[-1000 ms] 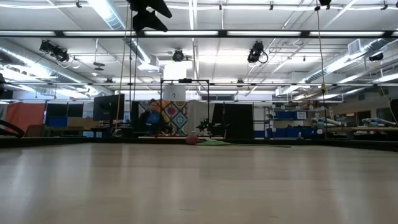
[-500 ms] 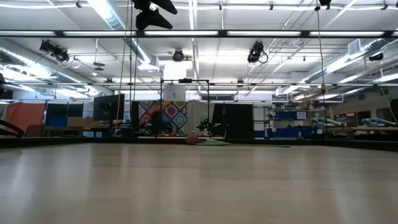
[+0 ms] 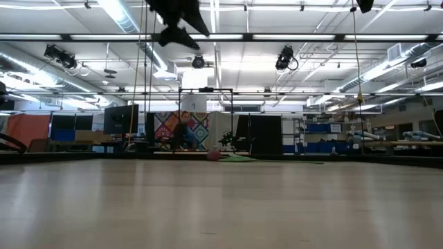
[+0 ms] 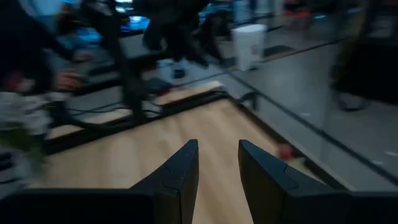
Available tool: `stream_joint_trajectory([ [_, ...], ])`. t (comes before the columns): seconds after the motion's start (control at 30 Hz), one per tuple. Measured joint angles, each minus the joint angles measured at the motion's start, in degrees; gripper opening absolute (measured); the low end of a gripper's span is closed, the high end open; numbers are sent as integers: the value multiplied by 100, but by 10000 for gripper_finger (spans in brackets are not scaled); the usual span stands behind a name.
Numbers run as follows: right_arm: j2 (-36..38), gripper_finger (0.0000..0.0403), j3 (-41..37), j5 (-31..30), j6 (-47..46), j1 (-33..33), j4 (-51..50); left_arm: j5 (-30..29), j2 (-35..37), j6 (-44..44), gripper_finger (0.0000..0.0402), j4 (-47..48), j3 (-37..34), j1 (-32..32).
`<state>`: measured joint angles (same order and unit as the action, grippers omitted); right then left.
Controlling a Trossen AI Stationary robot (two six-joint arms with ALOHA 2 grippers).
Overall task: Sort flowers into vase by color
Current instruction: Put the red flower into the transparent vase
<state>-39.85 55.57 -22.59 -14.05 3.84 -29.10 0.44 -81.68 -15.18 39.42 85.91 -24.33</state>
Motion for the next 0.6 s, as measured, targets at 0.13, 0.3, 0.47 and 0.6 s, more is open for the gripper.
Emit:
stream_joint_trajectory([
  [0.13, -26, 122, -2, 6, 19, 9, 55, -74, -454, 51, 265, -9, -4, 81],
  [0.3, -46, 122, -2, 167, 22, 6, 68, -70, -719, 224, 265, 28, -4, 148],
  [0.47, -44, 122, -2, 167, 23, 6, 72, -64, -764, 286, 265, 19, -6, 141],
  [0.6, -44, 122, -2, 166, 24, 7, 74, -64, -751, 280, 265, 41, -6, 141],
])
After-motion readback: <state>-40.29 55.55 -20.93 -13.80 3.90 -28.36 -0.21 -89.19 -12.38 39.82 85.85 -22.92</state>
